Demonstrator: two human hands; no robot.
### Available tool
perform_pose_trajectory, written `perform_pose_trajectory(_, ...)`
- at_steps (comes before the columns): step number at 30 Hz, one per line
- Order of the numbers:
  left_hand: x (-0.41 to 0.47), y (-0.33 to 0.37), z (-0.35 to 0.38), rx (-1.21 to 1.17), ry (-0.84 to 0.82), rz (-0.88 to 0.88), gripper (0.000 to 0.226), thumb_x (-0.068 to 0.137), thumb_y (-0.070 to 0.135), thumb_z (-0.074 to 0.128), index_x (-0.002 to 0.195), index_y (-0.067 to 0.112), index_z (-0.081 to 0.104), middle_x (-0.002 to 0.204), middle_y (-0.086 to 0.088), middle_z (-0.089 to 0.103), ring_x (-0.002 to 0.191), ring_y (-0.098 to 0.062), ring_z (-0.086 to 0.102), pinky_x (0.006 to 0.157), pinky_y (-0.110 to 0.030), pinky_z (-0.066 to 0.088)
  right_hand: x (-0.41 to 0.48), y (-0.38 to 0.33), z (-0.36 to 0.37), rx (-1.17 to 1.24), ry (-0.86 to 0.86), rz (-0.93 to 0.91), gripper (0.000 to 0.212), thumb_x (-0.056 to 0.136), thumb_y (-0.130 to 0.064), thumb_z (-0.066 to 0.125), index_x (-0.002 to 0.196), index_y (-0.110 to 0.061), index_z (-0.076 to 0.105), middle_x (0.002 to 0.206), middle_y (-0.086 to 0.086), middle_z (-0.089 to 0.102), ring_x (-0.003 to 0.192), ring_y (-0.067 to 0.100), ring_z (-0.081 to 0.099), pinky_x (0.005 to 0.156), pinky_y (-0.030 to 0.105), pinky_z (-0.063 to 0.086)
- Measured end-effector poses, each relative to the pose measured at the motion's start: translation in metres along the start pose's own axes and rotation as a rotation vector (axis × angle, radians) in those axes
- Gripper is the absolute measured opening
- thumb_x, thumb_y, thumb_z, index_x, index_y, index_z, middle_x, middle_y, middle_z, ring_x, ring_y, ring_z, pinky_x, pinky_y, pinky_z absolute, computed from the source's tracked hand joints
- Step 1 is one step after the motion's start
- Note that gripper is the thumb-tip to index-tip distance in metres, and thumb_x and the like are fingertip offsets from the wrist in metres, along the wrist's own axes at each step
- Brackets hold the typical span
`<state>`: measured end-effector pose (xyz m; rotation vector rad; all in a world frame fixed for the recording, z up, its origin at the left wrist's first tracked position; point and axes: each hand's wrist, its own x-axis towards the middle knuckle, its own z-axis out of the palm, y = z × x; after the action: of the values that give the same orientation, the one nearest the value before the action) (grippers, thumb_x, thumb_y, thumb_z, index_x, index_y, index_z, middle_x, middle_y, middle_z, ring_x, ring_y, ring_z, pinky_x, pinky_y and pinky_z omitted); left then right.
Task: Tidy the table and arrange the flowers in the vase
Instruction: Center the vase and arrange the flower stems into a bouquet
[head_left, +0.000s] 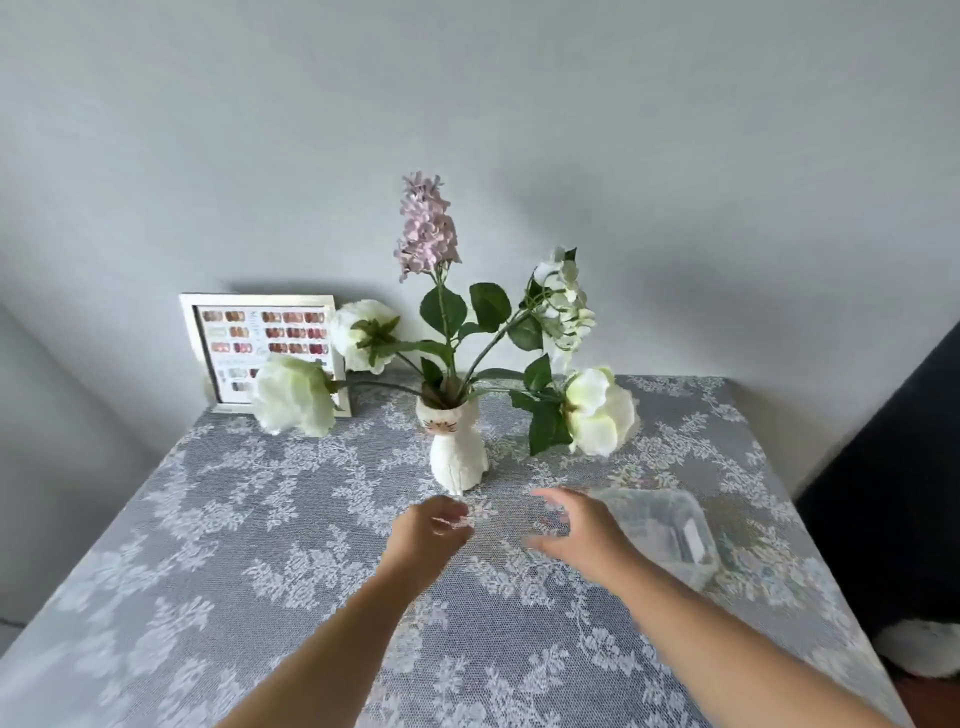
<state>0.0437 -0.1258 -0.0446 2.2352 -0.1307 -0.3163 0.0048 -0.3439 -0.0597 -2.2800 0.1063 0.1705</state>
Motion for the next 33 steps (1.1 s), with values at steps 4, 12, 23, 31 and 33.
perform_pose_trajectory(4,0.018,-0.025,-0.025,-0.001,-0.009,-0.026,0.018,0.078,0.018,0.073,0.094,0.021,0.066,0.089,0.003,0.066,0.076,-0.008,0.062,0.075,-0.028,0.055,0.023,-0.022,0.031,0.101,0.031,0.073,0.073,0.066,-0.046,0.074,0.131,-0.033,0.043,0.132,0.002,0.051,0.093,0.007,0.055,0.074,0.021,0.048)
perform_pose_trajectory(12,0.07,-0.052,-0.037,-0.095,-0.057,-0.028,0.06,0.073,0.022,0.076,0.126,0.023,0.046,0.123,-0.001,0.057,0.107,-0.013,0.053,0.091,-0.037,0.051,0.067,-0.046,0.073,0.253,0.173,0.22,0.085,0.066,-0.034,0.077,0.138,-0.032,0.032,0.133,0.004,0.05,0.089,-0.001,0.052,0.083,0.024,0.041)
perform_pose_trajectory(23,0.115,-0.058,-0.022,-0.387,-0.197,-0.103,0.076,0.077,0.015,0.072,0.139,0.035,0.033,0.133,0.006,0.055,0.1,-0.007,0.063,0.069,-0.015,0.053,0.116,-0.036,0.085,0.307,0.198,0.214,0.081,0.064,-0.025,0.08,0.134,-0.033,0.038,0.122,-0.007,0.06,0.105,0.005,0.055,0.078,0.014,0.04)
perform_pose_trajectory(31,0.127,-0.061,-0.02,-0.393,-0.165,-0.082,0.074,0.072,0.011,0.077,0.136,0.027,0.043,0.127,0.01,0.059,0.083,-0.008,0.07,0.074,-0.023,0.057,0.127,-0.029,0.083,0.387,0.188,0.196,0.075,0.062,-0.015,0.082,0.128,-0.025,0.047,0.115,-0.009,0.062,0.1,0.0,0.058,0.064,0.006,0.043)
perform_pose_trajectory(33,0.134,-0.059,-0.019,-0.401,-0.163,-0.078,0.073,0.071,0.01,0.077,0.134,0.029,0.046,0.127,0.011,0.059,0.084,-0.009,0.07,0.082,-0.03,0.056,0.132,-0.029,0.08,0.383,0.197,0.183,0.076,0.062,-0.015,0.082,0.128,-0.024,0.047,0.114,-0.009,0.061,0.094,-0.008,0.055,0.065,0.005,0.042)
